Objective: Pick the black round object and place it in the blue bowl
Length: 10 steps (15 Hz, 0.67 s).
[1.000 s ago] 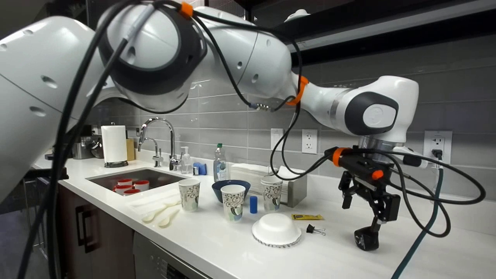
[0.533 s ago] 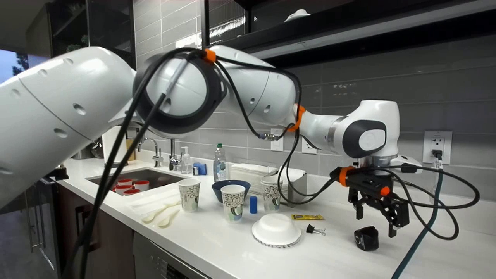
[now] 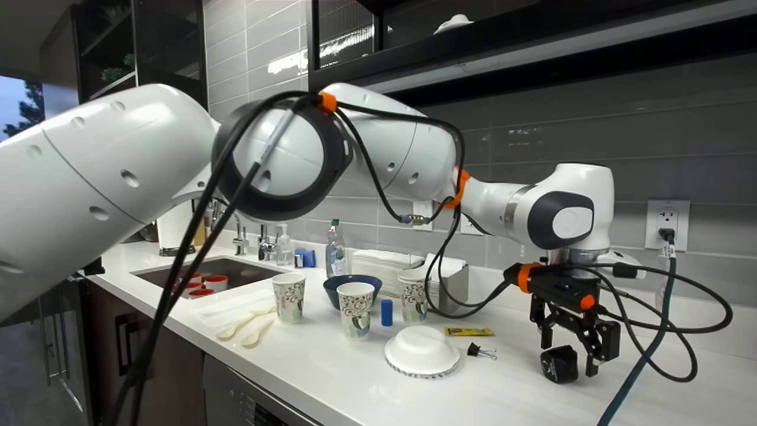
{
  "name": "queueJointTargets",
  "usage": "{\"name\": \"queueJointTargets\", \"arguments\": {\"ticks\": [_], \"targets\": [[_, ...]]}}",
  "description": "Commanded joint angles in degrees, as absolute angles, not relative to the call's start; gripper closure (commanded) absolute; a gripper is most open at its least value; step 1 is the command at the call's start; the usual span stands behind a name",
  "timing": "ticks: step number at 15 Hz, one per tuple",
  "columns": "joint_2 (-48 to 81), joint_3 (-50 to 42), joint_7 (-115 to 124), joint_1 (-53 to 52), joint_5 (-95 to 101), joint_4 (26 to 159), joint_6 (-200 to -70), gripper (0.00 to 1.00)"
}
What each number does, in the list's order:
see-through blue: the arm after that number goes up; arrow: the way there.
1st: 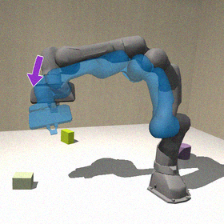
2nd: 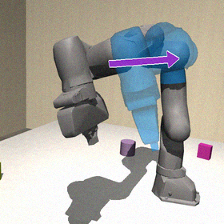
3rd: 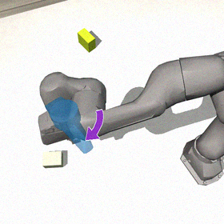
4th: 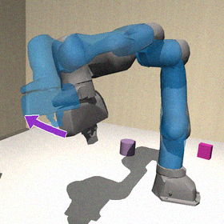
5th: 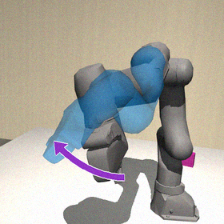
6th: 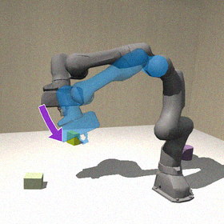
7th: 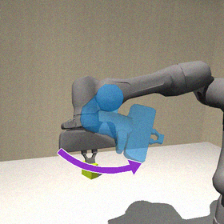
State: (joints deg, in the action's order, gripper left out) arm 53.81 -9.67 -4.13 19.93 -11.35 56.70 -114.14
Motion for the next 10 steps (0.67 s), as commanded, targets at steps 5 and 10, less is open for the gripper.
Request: {"name": "queueJointTargets", "arguments": {"ticks": [5, 10], "targets": [[52.92, -8.39, -4.29, 19.91, -12.31, 56.48, -111.02, 0.64], [48.33, -8.62, -4.06, 18.46, -11.41, 60.34, -110.03, 0.97]]}}
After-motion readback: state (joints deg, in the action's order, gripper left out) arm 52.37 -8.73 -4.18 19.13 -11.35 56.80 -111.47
